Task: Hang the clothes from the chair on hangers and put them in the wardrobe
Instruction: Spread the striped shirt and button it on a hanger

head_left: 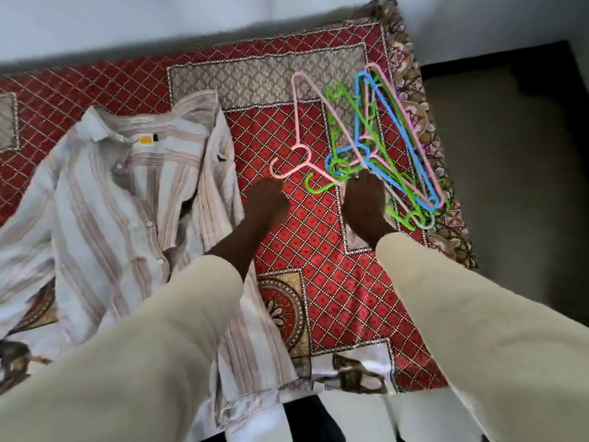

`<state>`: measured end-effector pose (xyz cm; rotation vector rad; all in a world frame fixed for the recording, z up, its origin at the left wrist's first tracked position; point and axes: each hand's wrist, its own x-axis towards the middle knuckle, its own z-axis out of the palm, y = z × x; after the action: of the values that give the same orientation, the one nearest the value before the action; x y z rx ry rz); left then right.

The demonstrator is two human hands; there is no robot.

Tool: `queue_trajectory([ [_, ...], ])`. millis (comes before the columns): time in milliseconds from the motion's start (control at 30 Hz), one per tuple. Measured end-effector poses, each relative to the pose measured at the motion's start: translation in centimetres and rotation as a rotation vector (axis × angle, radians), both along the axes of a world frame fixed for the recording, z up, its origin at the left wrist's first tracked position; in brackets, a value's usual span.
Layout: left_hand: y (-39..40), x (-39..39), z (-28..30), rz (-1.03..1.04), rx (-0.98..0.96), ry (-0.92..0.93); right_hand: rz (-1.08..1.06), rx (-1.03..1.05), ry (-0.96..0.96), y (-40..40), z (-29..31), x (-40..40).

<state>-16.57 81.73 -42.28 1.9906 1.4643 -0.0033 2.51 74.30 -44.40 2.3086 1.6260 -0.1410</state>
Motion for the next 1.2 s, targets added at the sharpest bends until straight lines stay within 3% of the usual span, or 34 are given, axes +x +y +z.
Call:
queue_trajectory([
  [200,-0.1,0.7,-0.5,-0.016,0.020,-0.002,0.102,0.033,-0.090,0.4,-0.9,1.4],
  [400,0.6,-1.3,0.1,0.114,0.232,-0.048,0.177,0.251,-0.044,0.0,1.1,2.7],
  [533,2.0,-3.6,0.7,0.330,0.312,-0.139,0.066,0.546,0.128,1.9,4.6,1.6],
  [600,3.1,-5.5,1.5,0.407,0.347,-0.197,-0.004,0.657,0.411,3.2,6.1,-0.6],
  [667,4.5,-7.7,2.6,0.380,0.411,-0.252,-0.166,0.611,0.812,4.9,7.3,-3.2],
  [733,6.6,-10.9,3.4,0.284,0.504,-0.255,-0.250,0.470,1.059,6.7,8.6,-6.2],
  [833,9.6,-16.2,4.5,0.137,0.617,-0.152,-0.144,0.188,1.129,9.5,10.0,-10.4],
  [967,12.8,-24.3,4.7,0.076,0.541,-0.162,-0.214,-0.031,1.267,13.2,9.9,-16.0],
  [1067,14.6,-30.2,3.8,0.128,0.479,-0.272,-0.233,0.075,1.213,15.9,8.1,-20.6],
  [1200,15.8,-34.3,2.6,0.289,0.461,-0.279,-0.299,0.399,1.125,18.6,5.8,-26.0],
])
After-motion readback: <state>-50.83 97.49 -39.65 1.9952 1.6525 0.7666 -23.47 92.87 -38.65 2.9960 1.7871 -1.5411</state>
